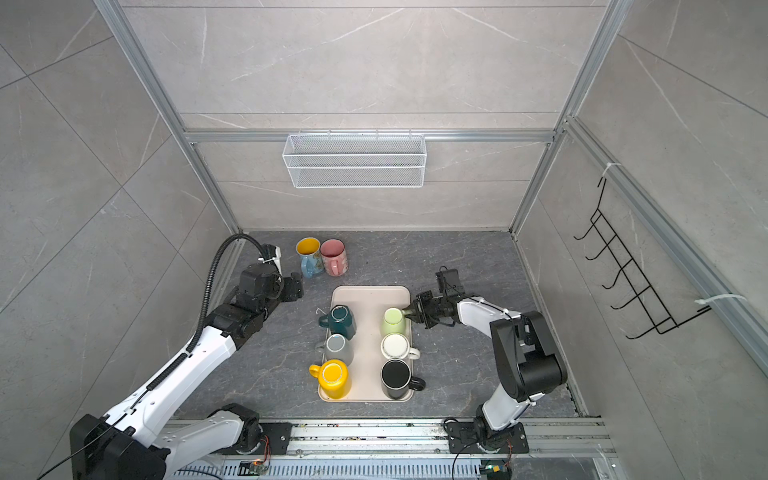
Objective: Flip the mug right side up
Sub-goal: 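Reach the right gripper to the upside-down light green mug and grasp its handle, then lift the light green mug off the tray with the right gripper, tilting it upright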
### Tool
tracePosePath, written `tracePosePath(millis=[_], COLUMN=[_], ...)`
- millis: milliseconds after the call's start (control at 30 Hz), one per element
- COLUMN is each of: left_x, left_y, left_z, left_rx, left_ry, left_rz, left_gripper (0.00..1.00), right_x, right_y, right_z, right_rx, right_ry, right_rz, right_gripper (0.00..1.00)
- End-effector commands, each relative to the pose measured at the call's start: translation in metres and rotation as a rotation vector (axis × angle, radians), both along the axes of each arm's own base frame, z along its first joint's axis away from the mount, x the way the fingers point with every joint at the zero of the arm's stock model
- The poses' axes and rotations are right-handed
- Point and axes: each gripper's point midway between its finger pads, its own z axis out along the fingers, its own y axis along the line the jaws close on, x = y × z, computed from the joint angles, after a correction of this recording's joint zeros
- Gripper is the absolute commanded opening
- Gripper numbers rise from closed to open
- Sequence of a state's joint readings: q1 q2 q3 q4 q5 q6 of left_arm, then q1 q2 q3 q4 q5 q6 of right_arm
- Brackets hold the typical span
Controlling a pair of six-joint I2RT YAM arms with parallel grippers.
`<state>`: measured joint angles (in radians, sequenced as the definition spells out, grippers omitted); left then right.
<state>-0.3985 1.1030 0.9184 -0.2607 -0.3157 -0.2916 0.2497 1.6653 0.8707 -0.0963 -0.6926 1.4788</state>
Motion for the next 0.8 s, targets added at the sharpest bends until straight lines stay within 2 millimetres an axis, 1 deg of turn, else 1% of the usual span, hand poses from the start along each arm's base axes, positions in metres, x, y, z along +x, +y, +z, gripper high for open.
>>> tracePosePath(millis=[0, 167, 267, 400, 500, 633, 767], left_x=[0.006, 0.007, 0.008, 0.009, 0.011, 0.012, 0.013], left_y=[0.005, 0.004, 0.003, 0.002, 0.000, -0.003, -0.004], left_z=[0.023, 0.023, 0.023, 0.023, 0.023, 0.024, 0.026], left_rx=[-0.002, 0.002, 0.001, -0.003, -0.010, -0.016, -0.014], left_ry=[-0.058, -0.058, -0.057, -0.058, -0.058, -0.058, -0.060], left_rz=[0.025, 0.024, 0.023, 0.020, 0.012, 0.000, -0.004], left_gripper=[0.76, 0.76, 0.76, 0.76, 0.76, 0.76, 0.76], right_x=[0.013, 0.030, 0.042, 0.054, 0.059, 0.062, 0.060], right_y=[0.007, 0.015, 0.021, 0.031, 0.041, 0.054, 0.068], right_z=[0.001, 0.007, 0.017, 0.035, 0.049, 0.062, 0.074], right_rx=[0.005, 0.029, 0.040, 0.023, 0.007, -0.004, -0.013], right_ry=[-0.028, -0.066, -0.103, -0.175, -0.229, -0.298, -0.377], right_rz=[-0.003, -0.010, -0.005, 0.029, 0.070, 0.118, 0.177], right_gripper=[0.20, 0.17, 0.15, 0.11, 0.08, 0.00, 0.00])
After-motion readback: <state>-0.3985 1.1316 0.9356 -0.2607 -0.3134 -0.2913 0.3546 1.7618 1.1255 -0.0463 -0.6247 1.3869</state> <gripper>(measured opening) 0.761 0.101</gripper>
